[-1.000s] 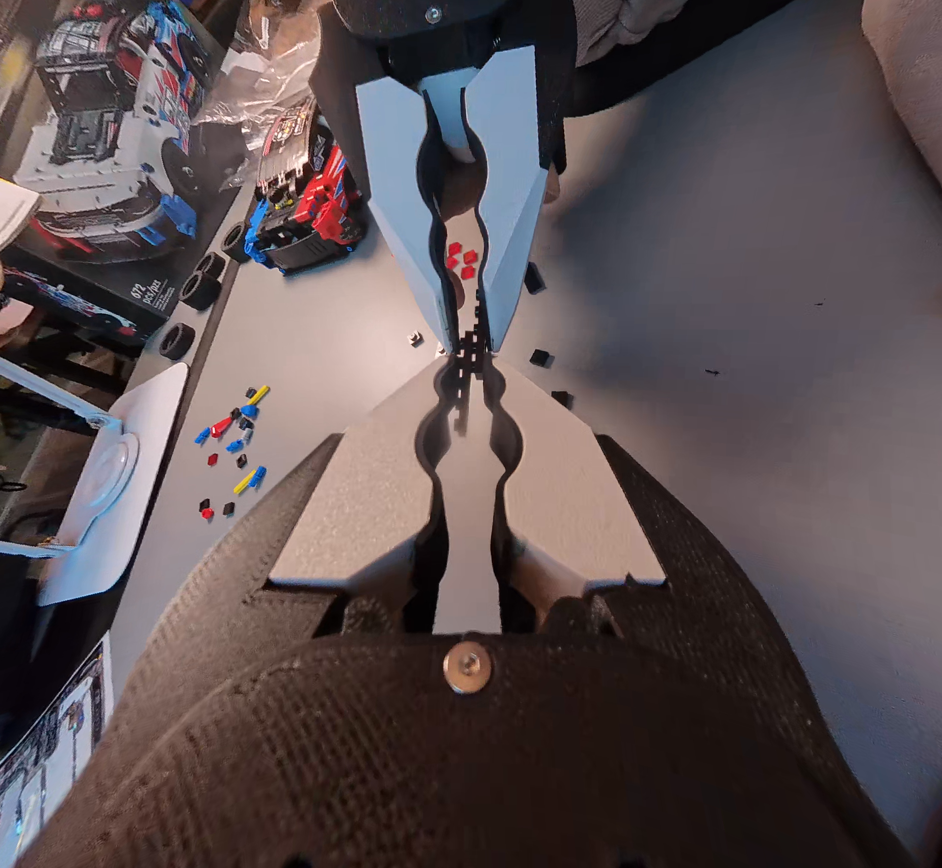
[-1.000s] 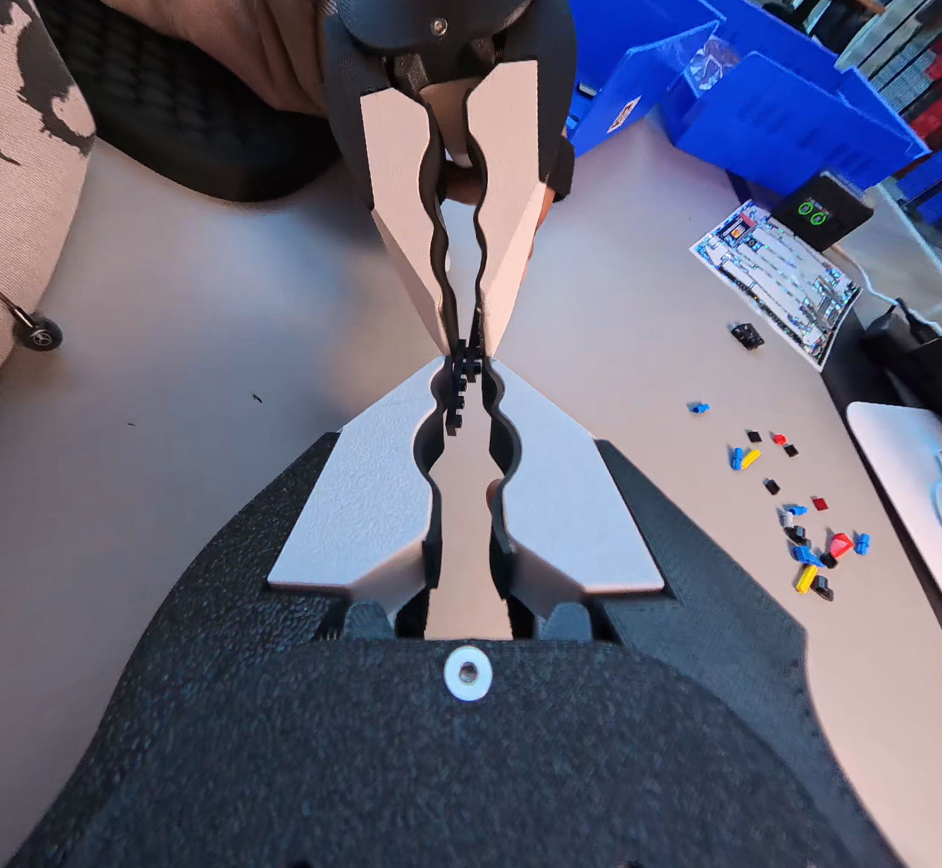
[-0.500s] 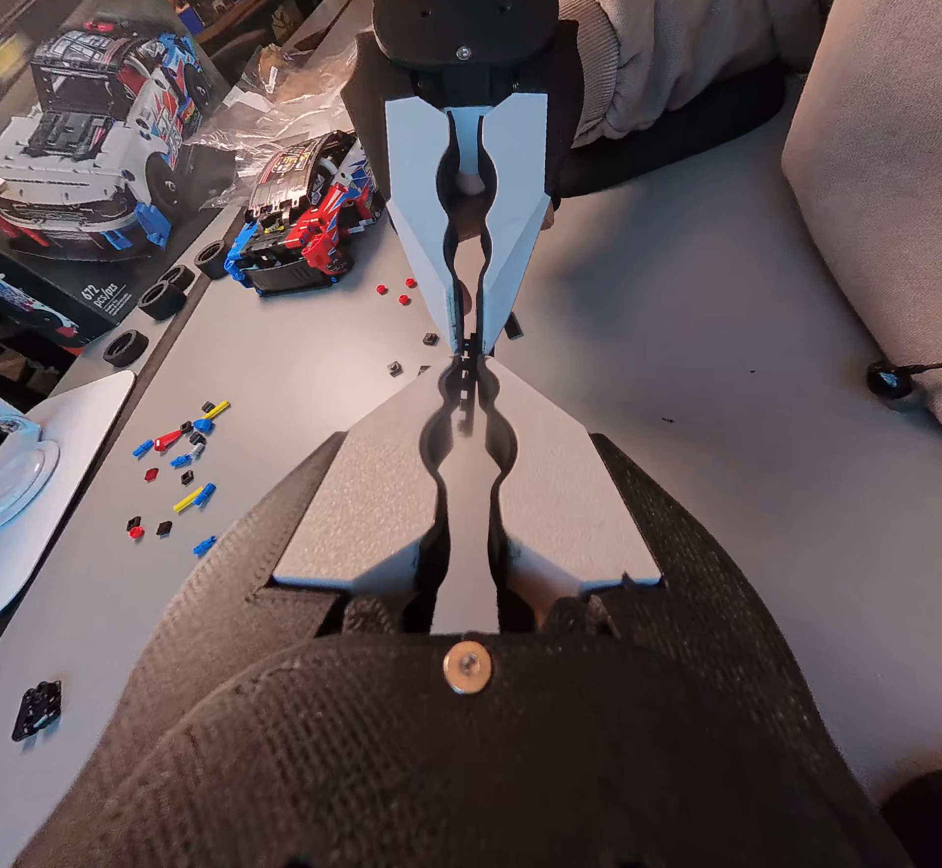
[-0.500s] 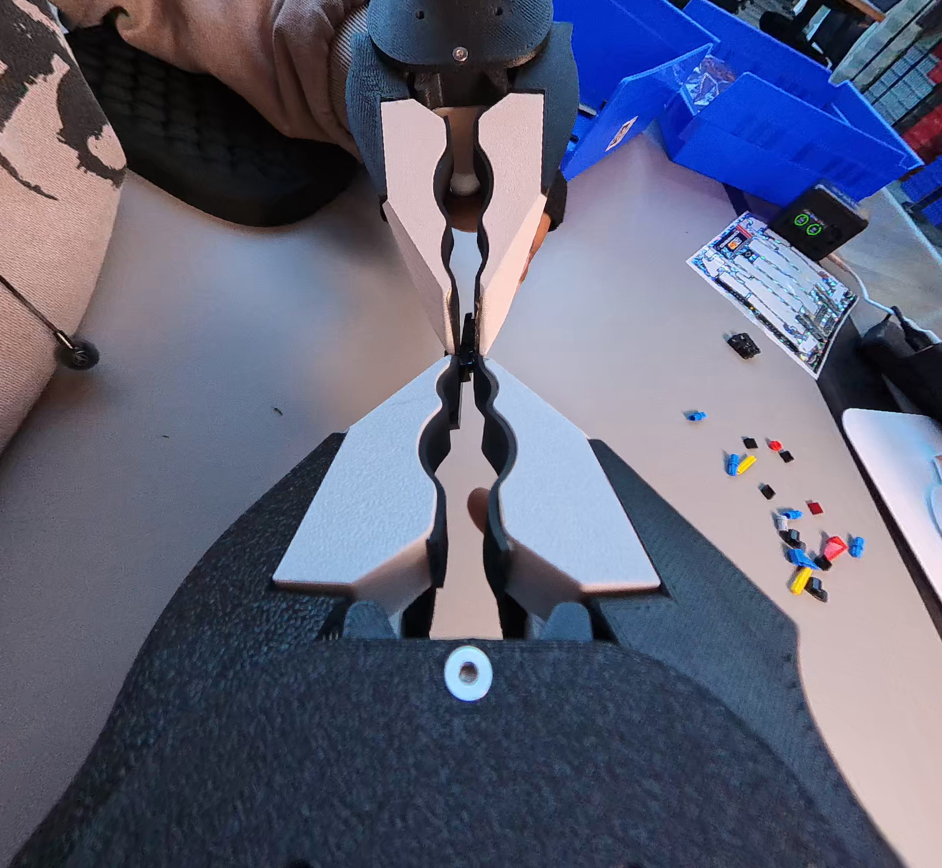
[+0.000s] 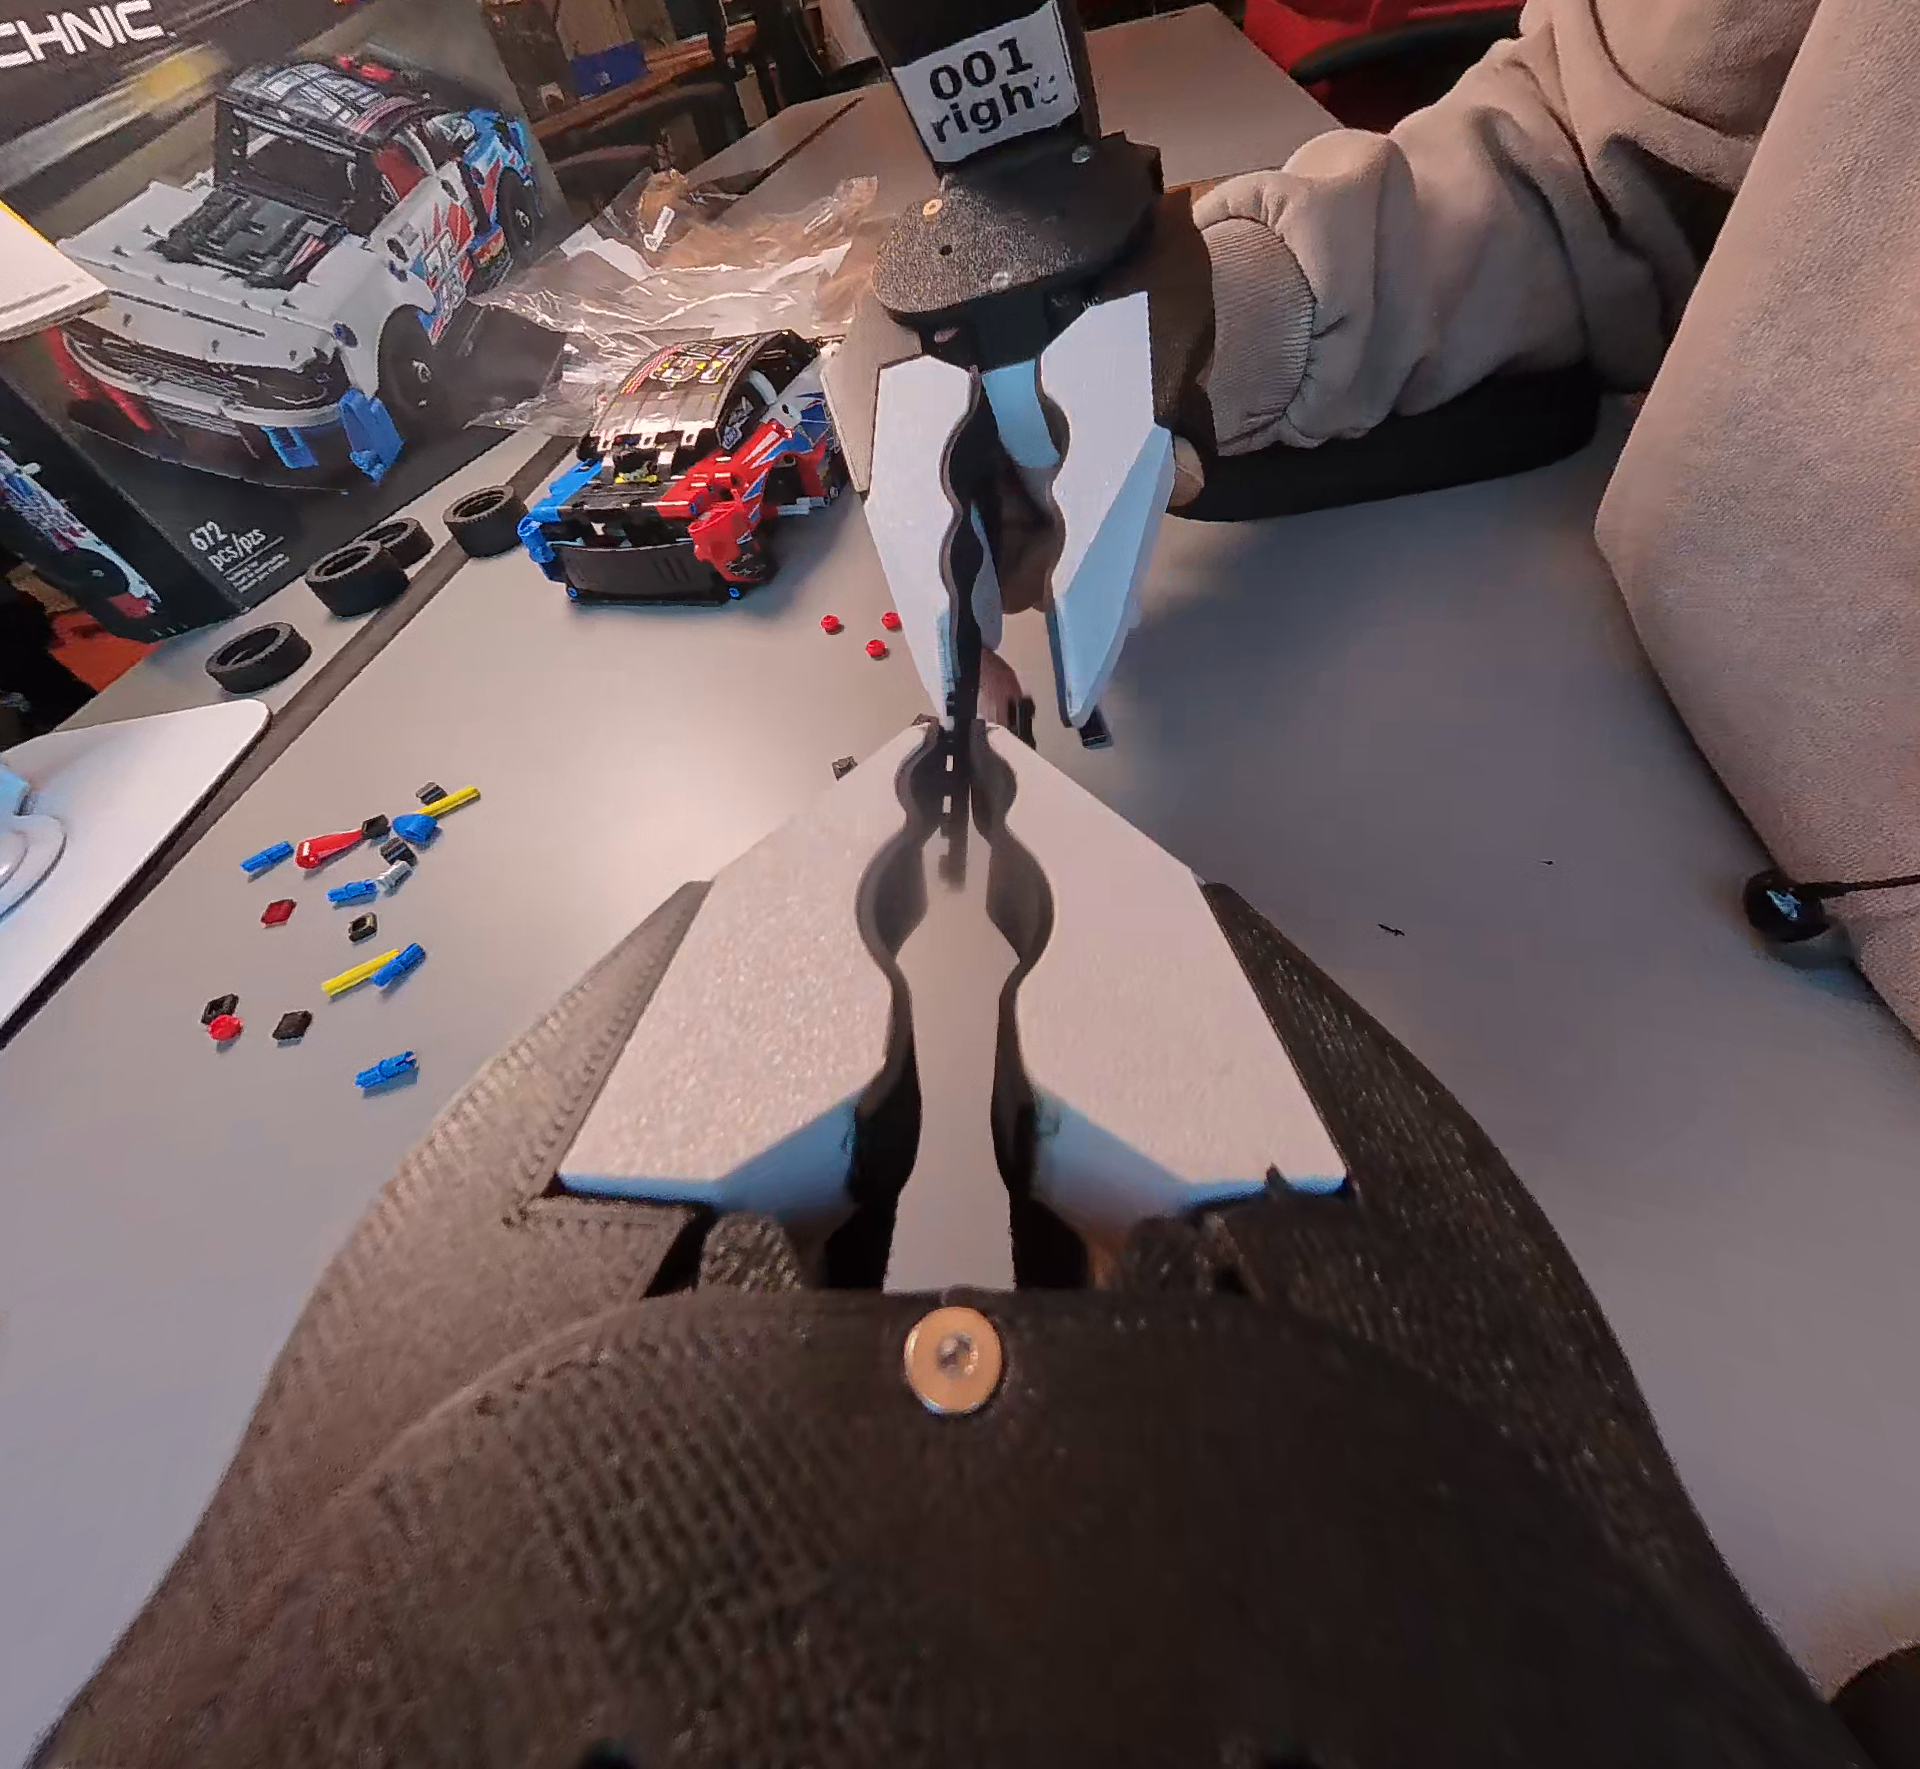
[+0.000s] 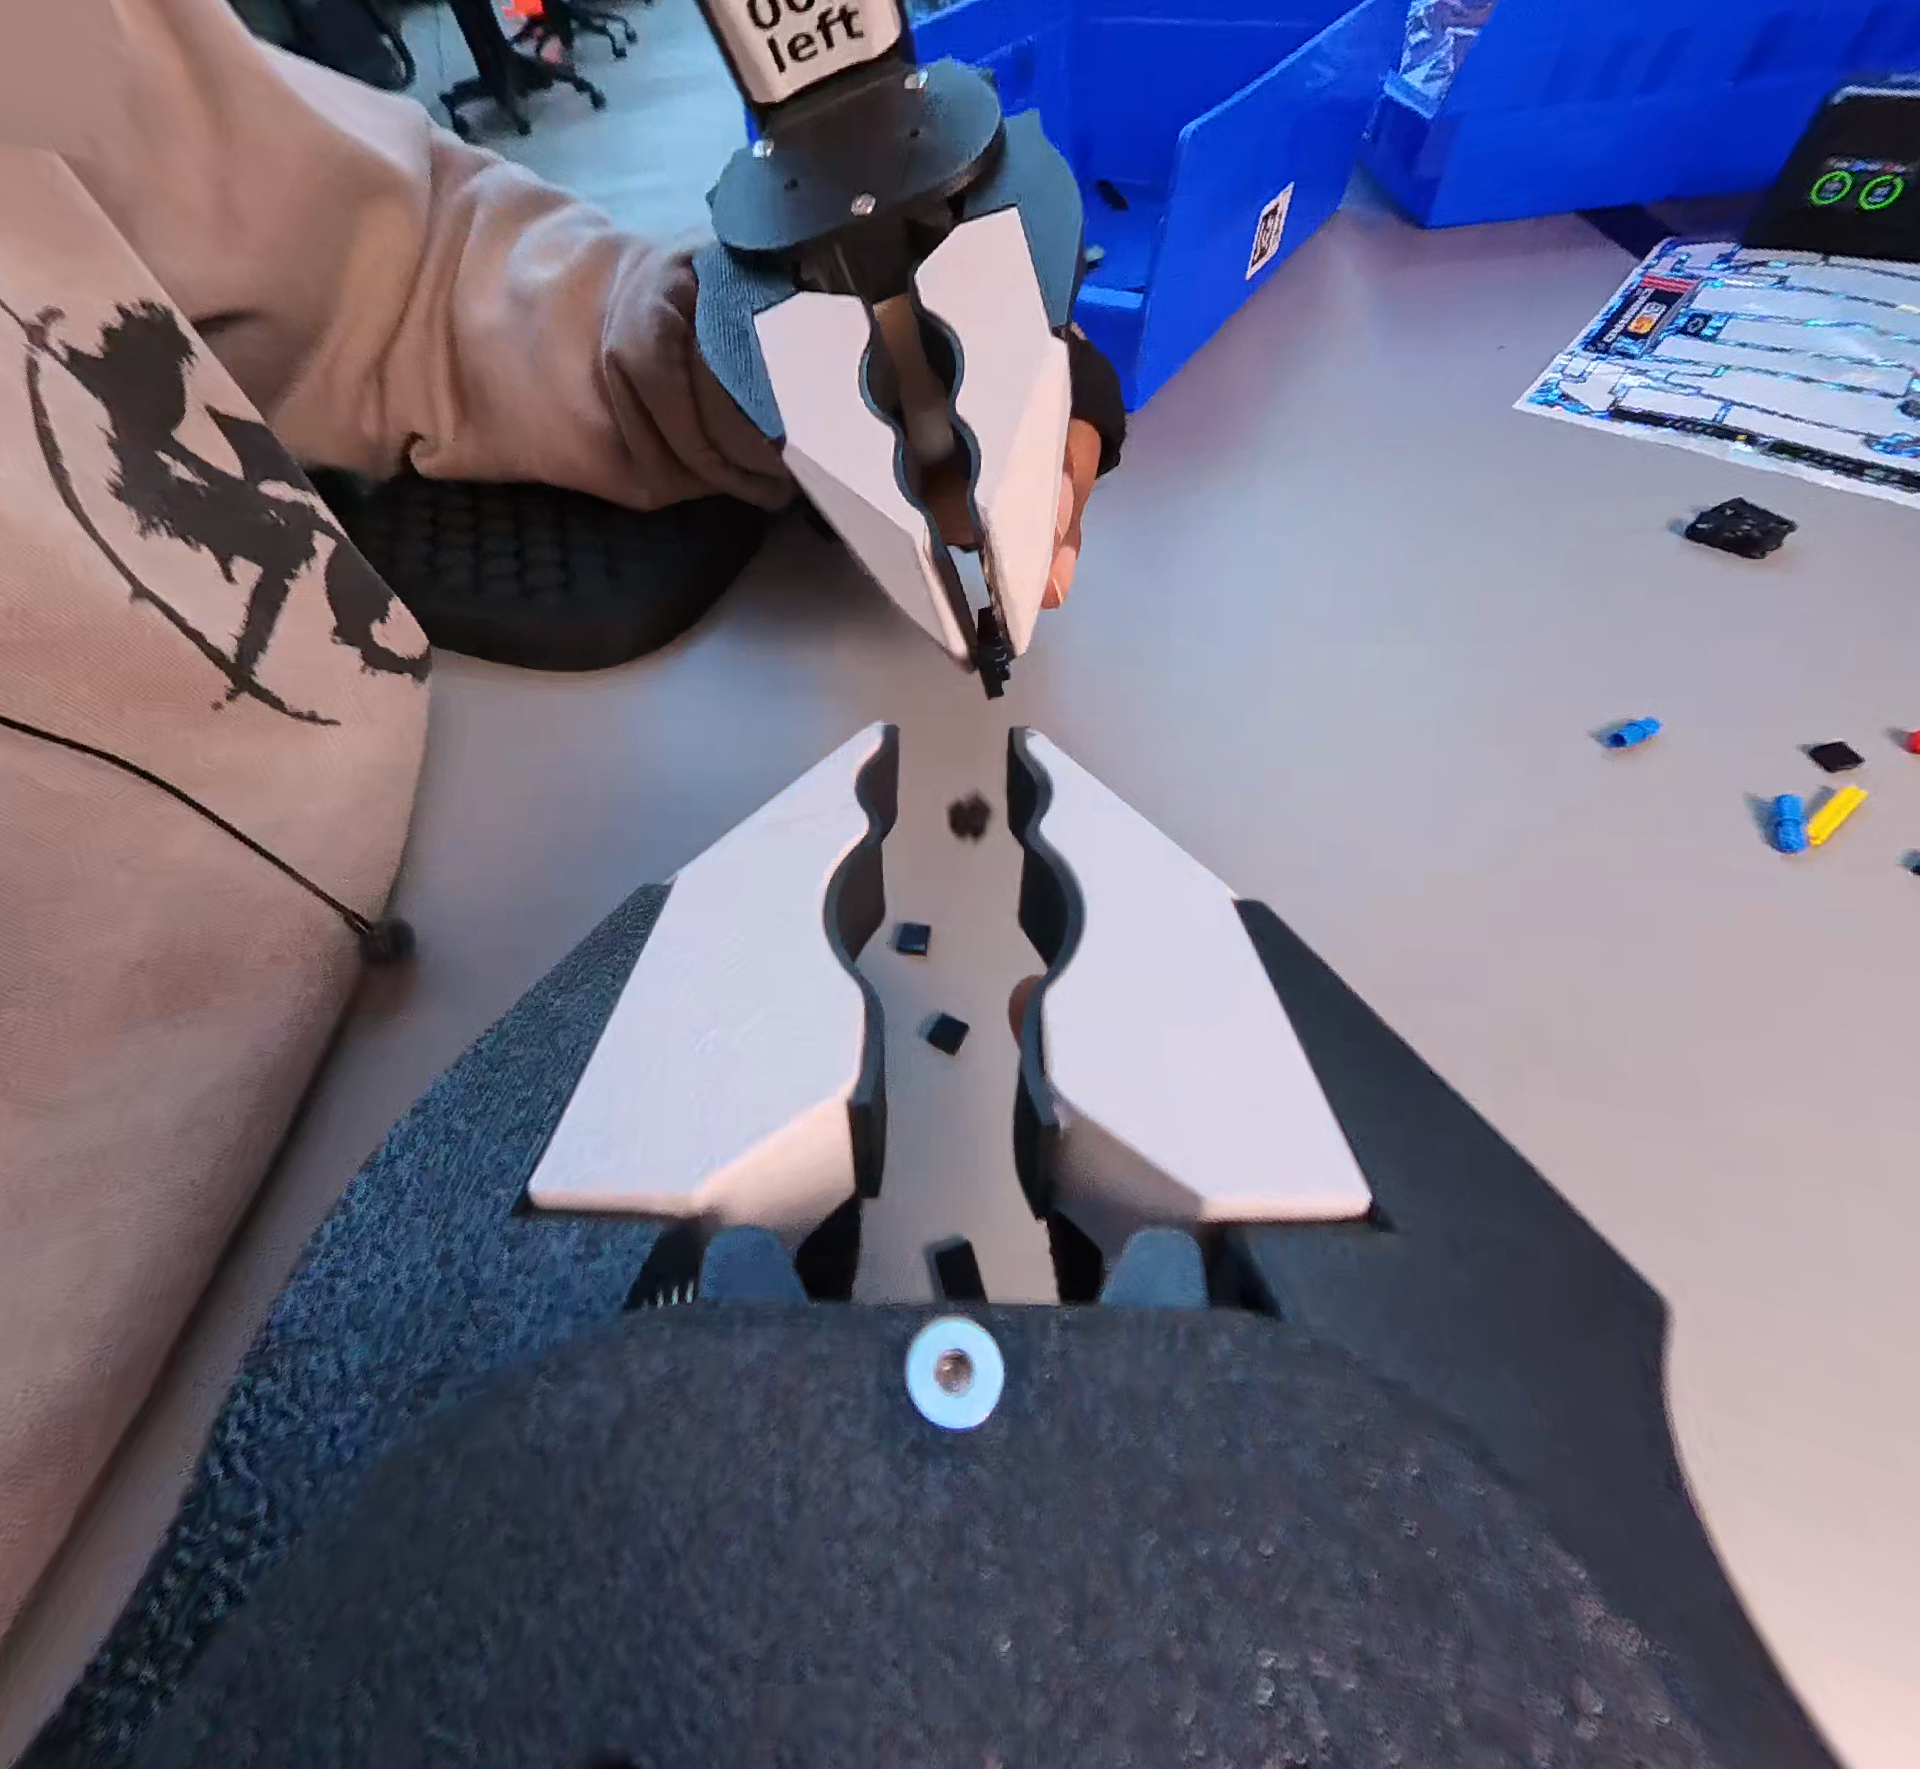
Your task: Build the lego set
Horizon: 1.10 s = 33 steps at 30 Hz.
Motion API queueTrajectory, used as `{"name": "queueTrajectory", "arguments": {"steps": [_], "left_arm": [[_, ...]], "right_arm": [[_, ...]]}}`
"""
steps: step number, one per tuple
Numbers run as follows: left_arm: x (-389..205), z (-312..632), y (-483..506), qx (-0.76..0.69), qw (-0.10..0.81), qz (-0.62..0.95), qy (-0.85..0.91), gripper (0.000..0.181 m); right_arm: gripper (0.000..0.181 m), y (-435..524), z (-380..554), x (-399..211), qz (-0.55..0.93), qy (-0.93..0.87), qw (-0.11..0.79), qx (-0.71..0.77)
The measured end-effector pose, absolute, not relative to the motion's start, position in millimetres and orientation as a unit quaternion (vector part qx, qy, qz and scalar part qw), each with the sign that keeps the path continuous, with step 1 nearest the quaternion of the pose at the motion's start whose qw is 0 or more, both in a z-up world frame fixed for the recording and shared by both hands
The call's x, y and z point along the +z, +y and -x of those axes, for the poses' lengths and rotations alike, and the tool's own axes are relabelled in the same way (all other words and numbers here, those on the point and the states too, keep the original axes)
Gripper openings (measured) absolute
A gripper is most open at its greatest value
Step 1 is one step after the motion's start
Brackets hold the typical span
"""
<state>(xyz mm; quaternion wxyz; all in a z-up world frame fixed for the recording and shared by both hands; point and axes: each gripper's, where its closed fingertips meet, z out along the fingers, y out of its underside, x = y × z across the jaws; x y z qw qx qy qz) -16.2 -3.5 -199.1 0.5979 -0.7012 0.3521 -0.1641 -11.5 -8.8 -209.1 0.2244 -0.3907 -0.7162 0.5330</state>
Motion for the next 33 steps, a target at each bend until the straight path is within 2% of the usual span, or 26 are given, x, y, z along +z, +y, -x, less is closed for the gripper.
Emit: {"name": "queueTrajectory", "arguments": {"steps": [2,4,11,13,15,19,24,29,33], "left_arm": [[-199.0,16.9,-2.5,-0.154,0.599,0.702,0.352,0.002],[-201.9,16.4,-1.5,-0.156,0.593,0.708,0.350,0.002],[-225.3,33.8,10.3,-0.160,0.545,0.766,0.300,0.002],[-235.9,33.5,10.7,-0.161,0.524,0.781,0.299,0.002],[-239.9,30.5,10.6,-0.164,0.516,0.785,0.301,0.002],[-248.3,24.1,7.5,-0.177,0.485,0.800,0.306,0.003],[-272.6,22.0,8.4,-0.147,0.431,0.832,0.318,0.003],[-277.8,21.2,9.3,-0.145,0.416,0.840,0.316,0.005],[-278.3,23.9,6.2,-0.149,0.411,0.843,0.313,0.014]], "right_arm": [[0.000,-9.7,13.4,-203.0,0.403,-0.698,0.215,0.551],[0.000,-6.5,15.6,-213.6,0.427,-0.709,0.205,0.522],[0.000,27.3,13.2,-223.5,0.435,-0.750,0.271,0.419],[0.013,29.5,10.1,-232.1,0.442,-0.759,0.256,0.404],[0.017,25.5,10.6,-239.2,0.438,-0.765,0.250,0.401],[0.013,23.1,10.0,-254.1,0.422,-0.792,0.250,0.363],[0.010,18.1,-12.6,-281.7,0.447,-0.830,0.159,0.294],[0.006,15.5,-12.8,-286.0,0.464,-0.835,0.144,0.260],[0.002,14.7,-9.2,-286.9,0.449,-0.845,0.158,0.245]]}}
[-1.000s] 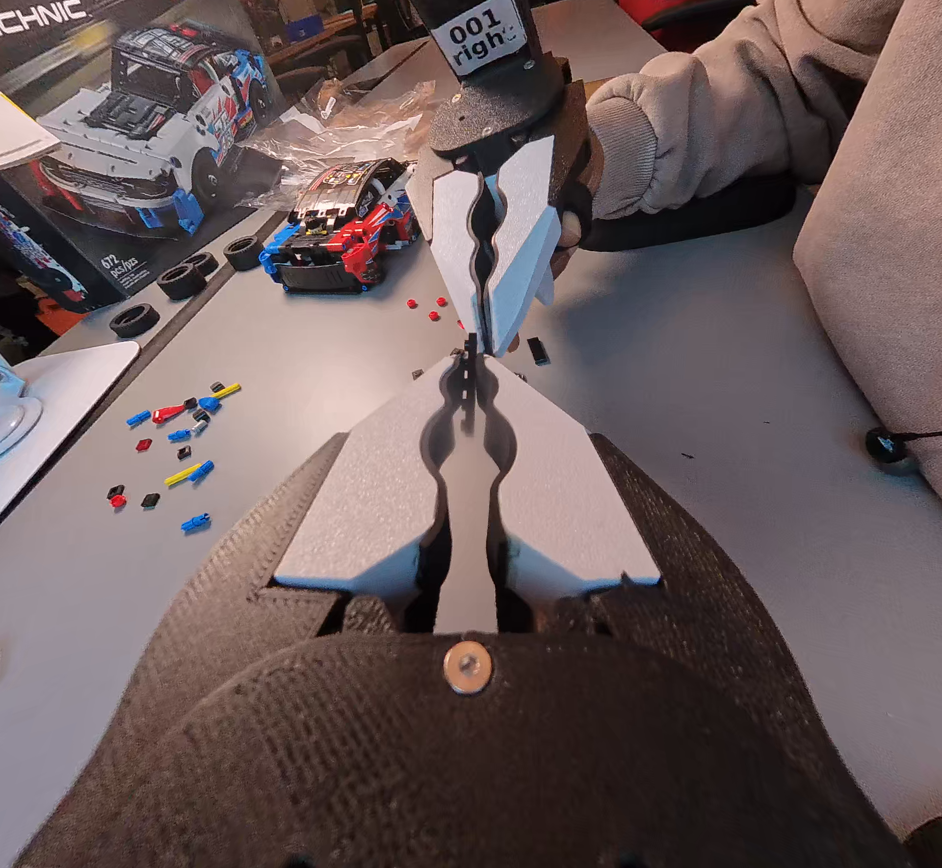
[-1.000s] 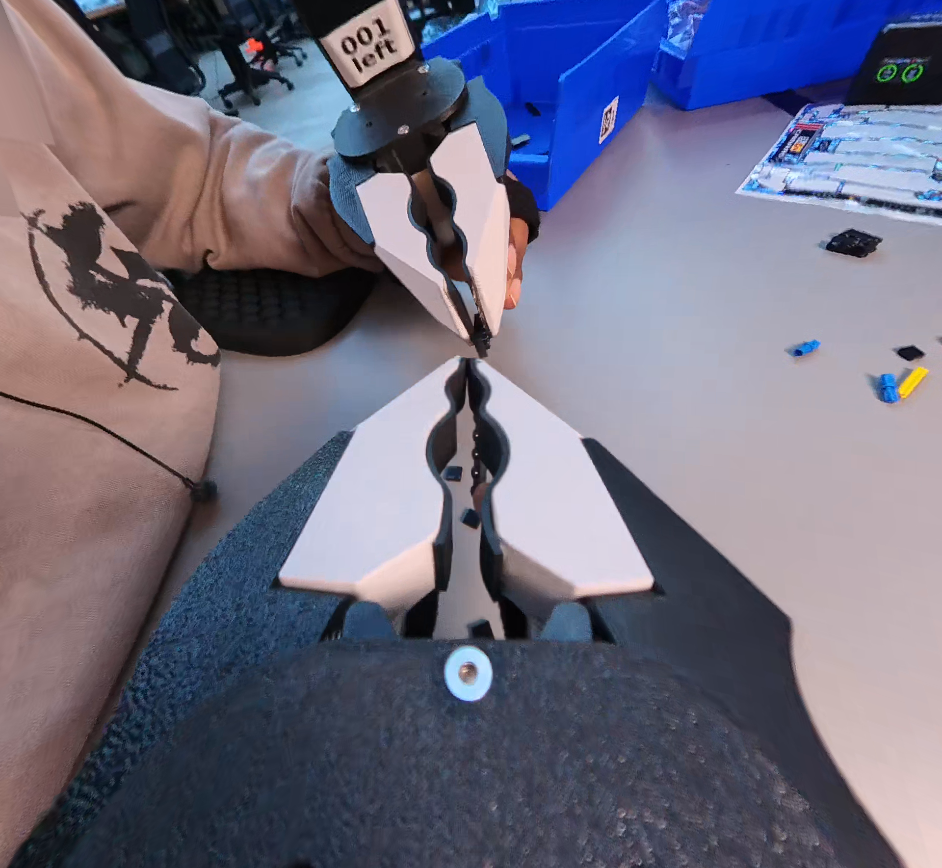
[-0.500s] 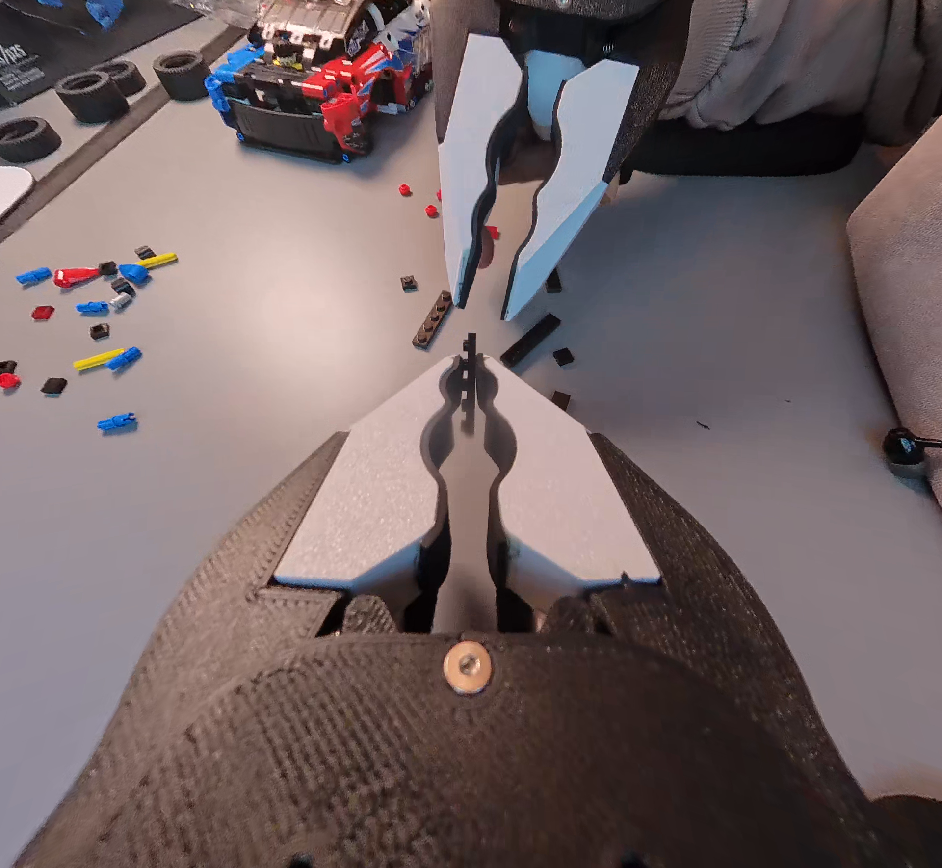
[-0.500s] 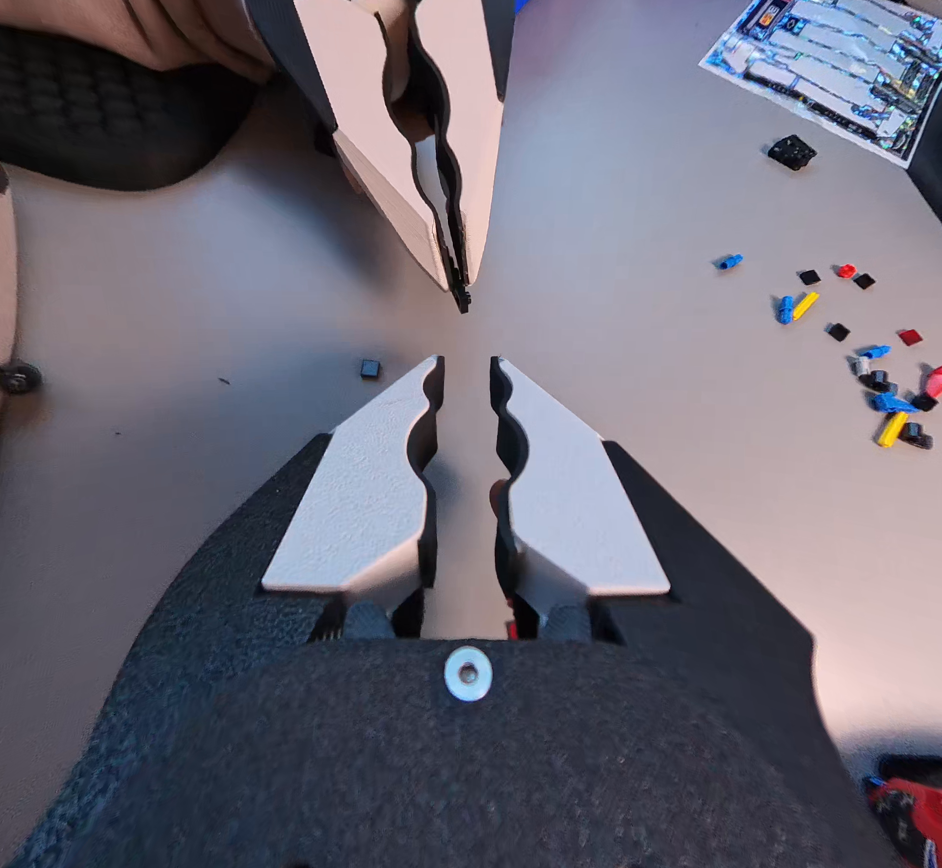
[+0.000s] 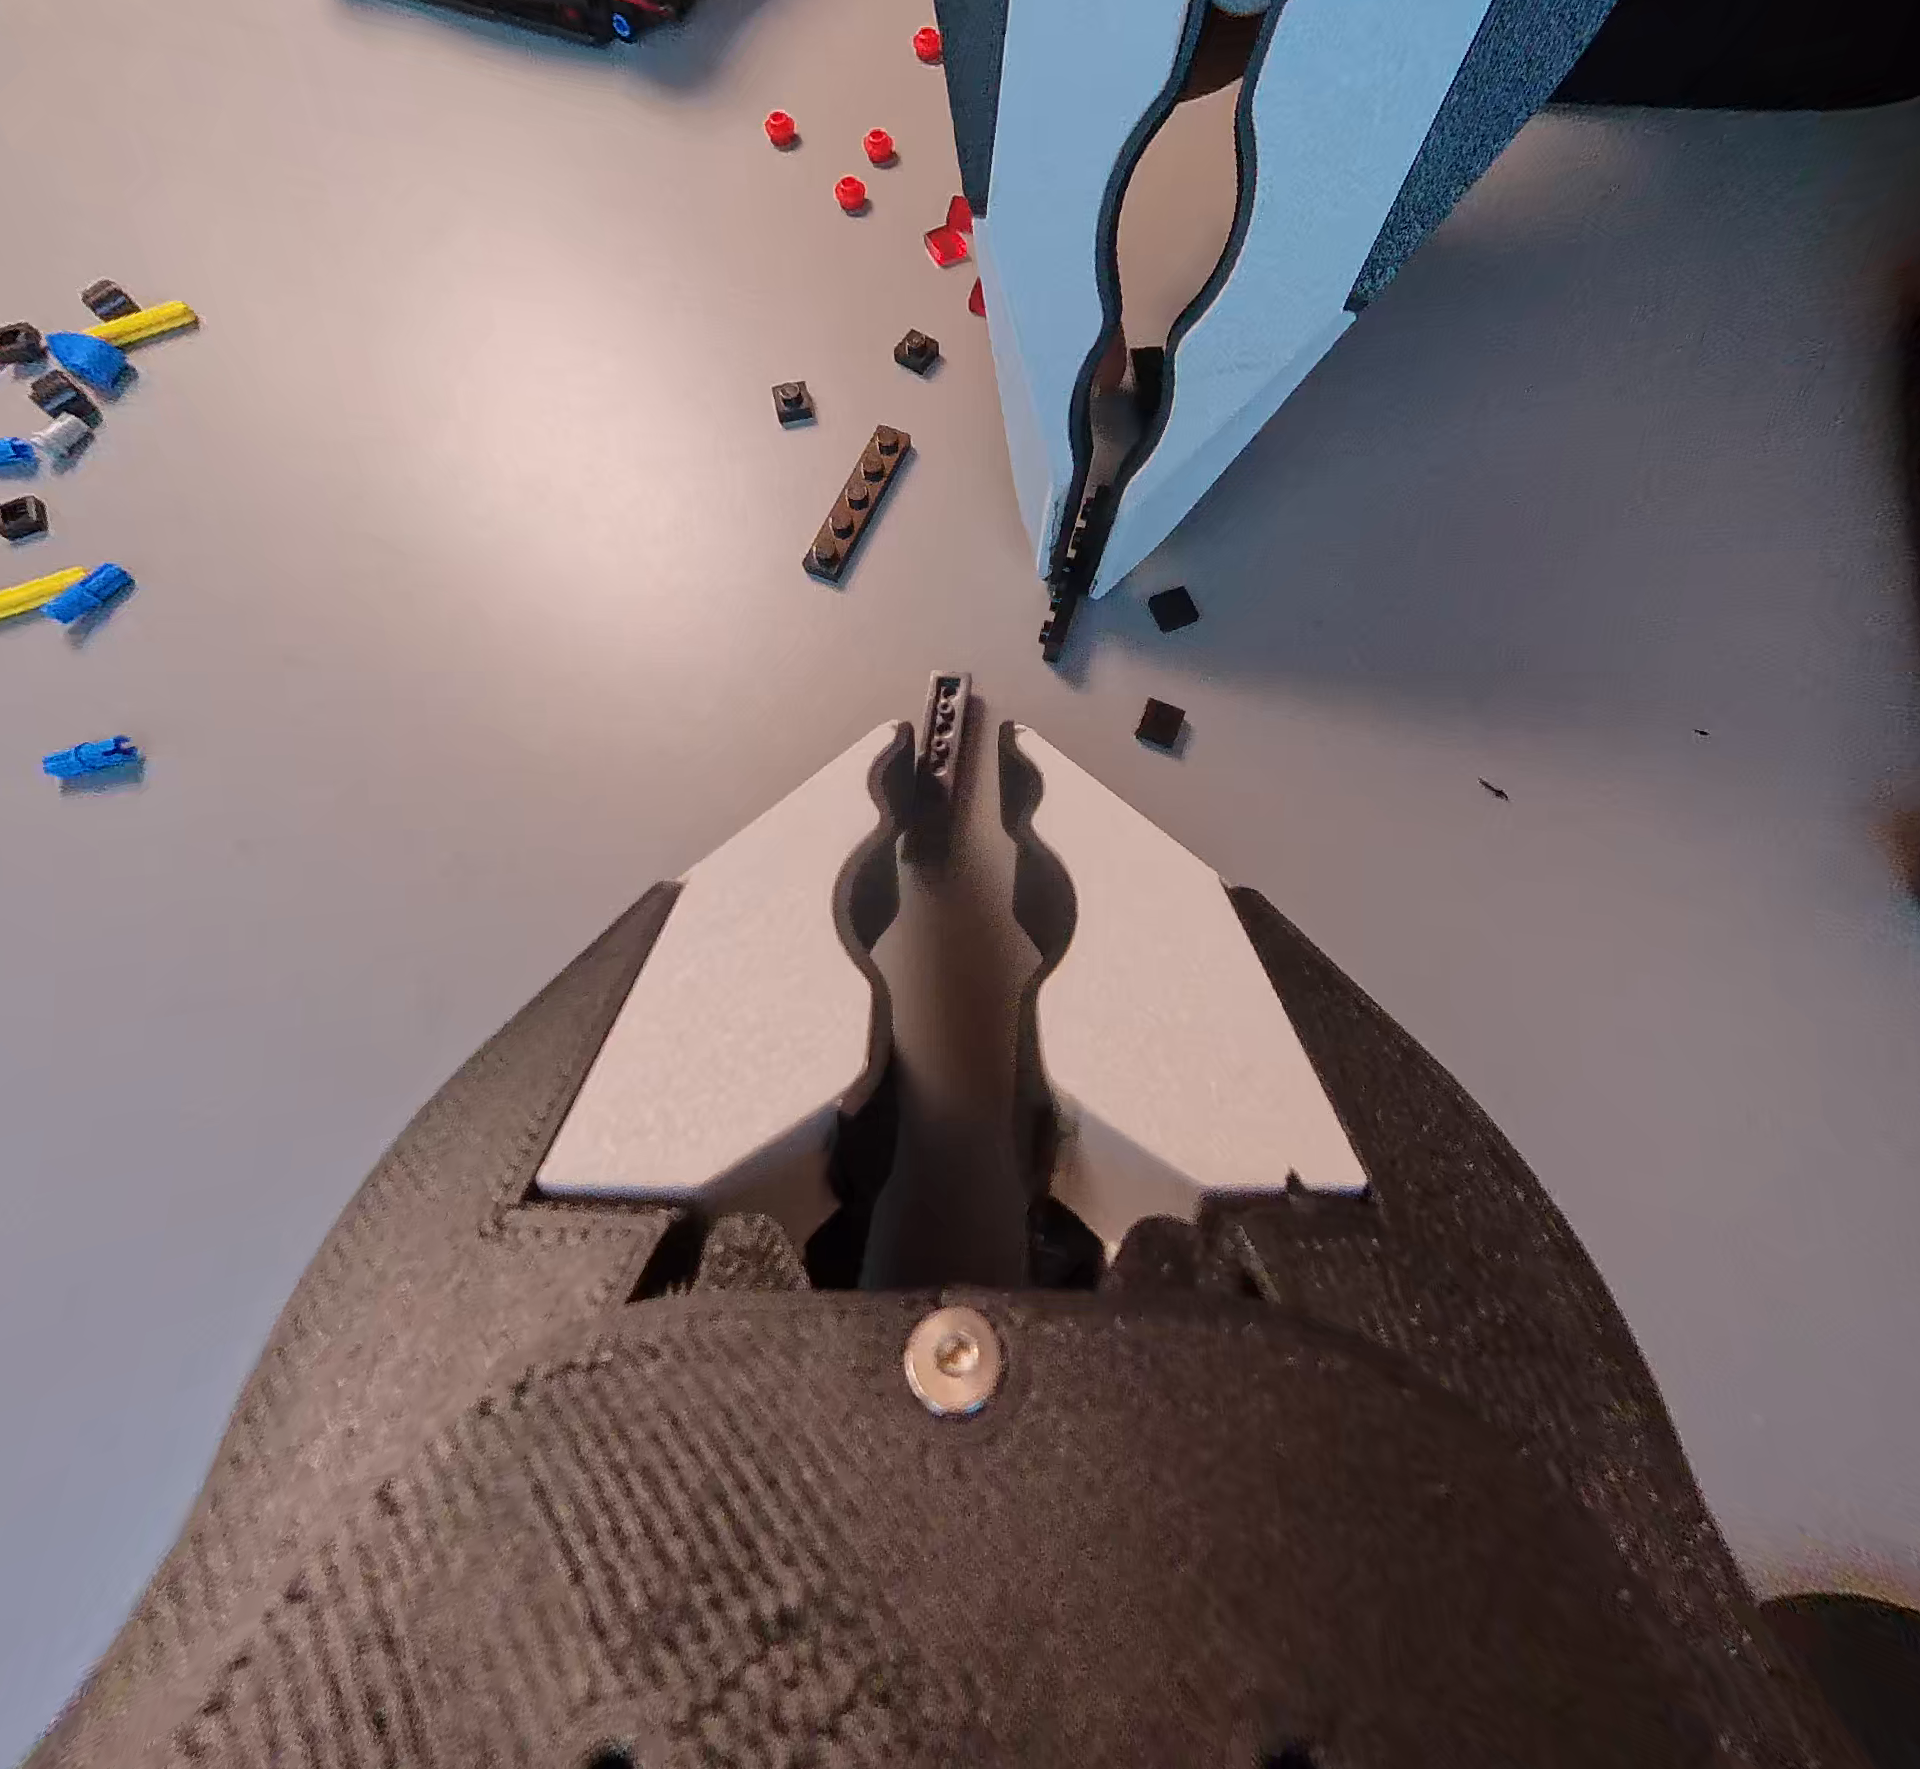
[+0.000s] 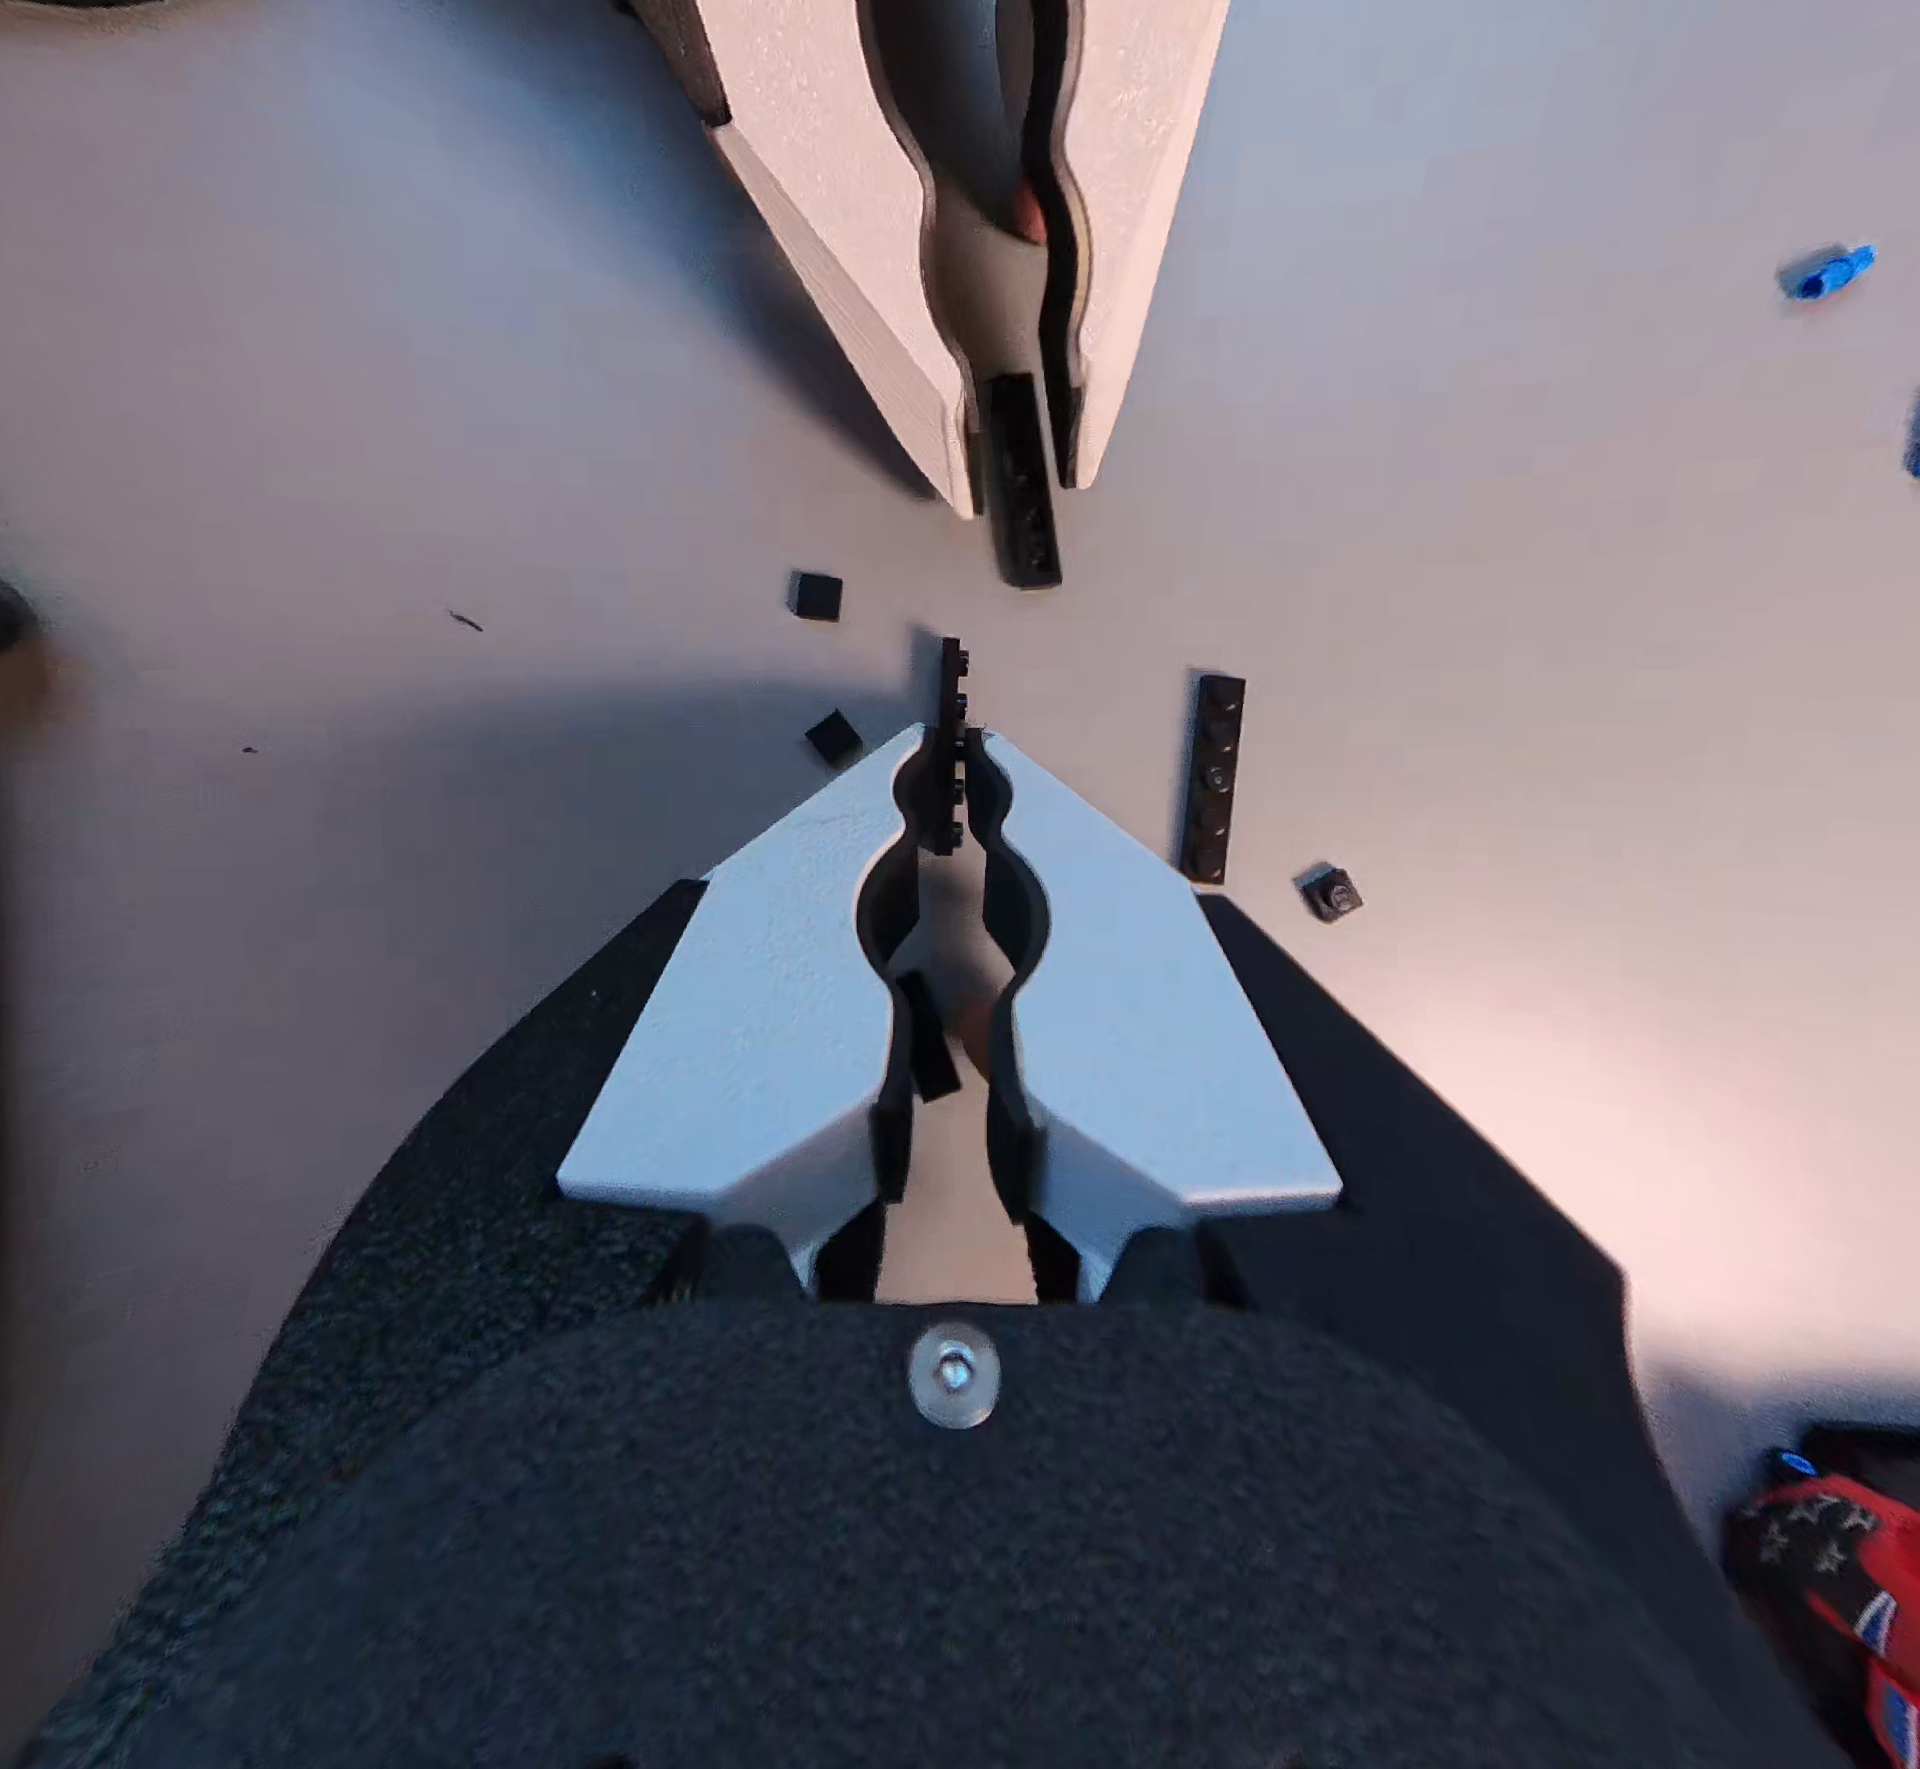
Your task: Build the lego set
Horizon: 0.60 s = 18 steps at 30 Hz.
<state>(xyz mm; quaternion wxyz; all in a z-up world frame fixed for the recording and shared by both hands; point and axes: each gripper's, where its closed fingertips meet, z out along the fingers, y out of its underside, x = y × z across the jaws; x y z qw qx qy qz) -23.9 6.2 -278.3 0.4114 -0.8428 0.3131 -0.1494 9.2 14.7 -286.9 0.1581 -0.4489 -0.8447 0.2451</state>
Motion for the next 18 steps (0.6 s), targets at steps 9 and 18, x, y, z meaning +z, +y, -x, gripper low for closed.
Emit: {"name": "queueTrajectory", "arguments": {"steps": [9,18], "left_arm": [[-281.1,35.8,3.7,-0.137,0.402,0.847,0.320,0.014],[-284.0,35.7,1.4,-0.101,0.408,0.833,0.361,0.006]], "right_arm": [[0.002,8.8,12.8,-286.3,0.380,-0.879,0.177,0.226],[0.002,6.0,16.1,-282.6,0.409,-0.861,0.104,0.284]]}}
